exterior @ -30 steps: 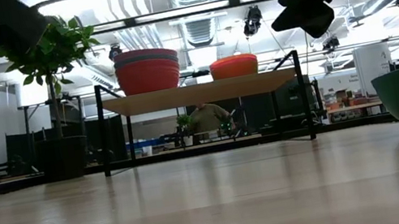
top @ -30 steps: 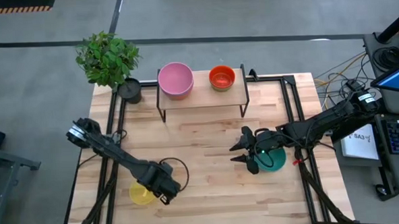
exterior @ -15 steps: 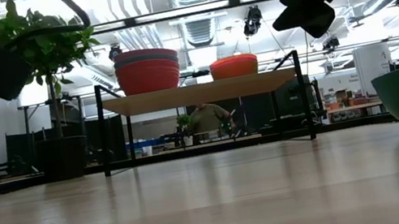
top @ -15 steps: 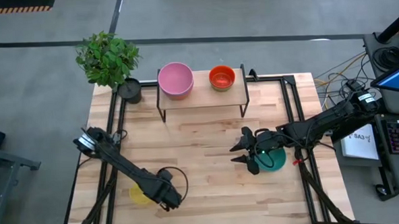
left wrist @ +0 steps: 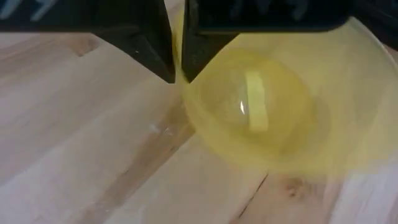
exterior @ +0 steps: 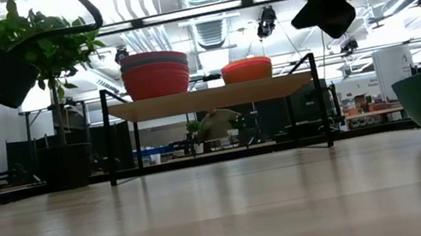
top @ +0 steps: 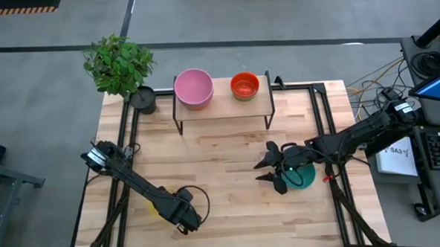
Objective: Place and stack bowls onto a shelf
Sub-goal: Stack the small yellow bowl on top of the small orange bowl on the shelf
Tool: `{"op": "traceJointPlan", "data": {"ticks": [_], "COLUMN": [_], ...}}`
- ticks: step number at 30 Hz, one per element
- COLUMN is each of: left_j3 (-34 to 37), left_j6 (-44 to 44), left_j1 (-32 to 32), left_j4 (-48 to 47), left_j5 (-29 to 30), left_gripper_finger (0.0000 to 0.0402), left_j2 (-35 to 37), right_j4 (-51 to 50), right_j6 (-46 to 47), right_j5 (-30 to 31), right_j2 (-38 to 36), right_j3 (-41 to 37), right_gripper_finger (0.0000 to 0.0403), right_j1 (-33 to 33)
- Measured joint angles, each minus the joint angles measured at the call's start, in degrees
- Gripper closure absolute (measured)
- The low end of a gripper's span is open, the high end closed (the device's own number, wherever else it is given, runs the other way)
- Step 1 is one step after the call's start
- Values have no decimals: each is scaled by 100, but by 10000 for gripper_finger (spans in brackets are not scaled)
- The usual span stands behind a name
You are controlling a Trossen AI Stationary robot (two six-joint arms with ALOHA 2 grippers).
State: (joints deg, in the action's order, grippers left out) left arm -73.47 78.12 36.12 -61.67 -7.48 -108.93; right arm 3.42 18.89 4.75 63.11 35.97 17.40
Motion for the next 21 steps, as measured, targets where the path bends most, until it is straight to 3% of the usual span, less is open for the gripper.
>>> {"op": "traceJointPlan", "data": {"ticks": [5, 10, 16, 21], "left_j3": [-319, -1111, -2447, -3628], "left_j6": [-843, -2594, -4808, -6101], "left_j1": [-1, -26, -154, -659], "left_j4": [-33, -531, -977, -852], "left_j5": [-97, 0, 1527, 2901], "left_gripper_finger": [399, 401, 401, 401], "left_j2": [22, 22, 29, 33], "right_j4": [14, 511, 971, 1046], "right_j6": [-48, -414, -736, -930], "right_j5": [-21, 5, 33, 35], "right_j2": [-2, -2, -7, -11], "right_j3": [0, 0, -38, -46], "right_gripper_finger": [212, 212, 212, 212], "right_j1": [392, 841, 1256, 1421]}}
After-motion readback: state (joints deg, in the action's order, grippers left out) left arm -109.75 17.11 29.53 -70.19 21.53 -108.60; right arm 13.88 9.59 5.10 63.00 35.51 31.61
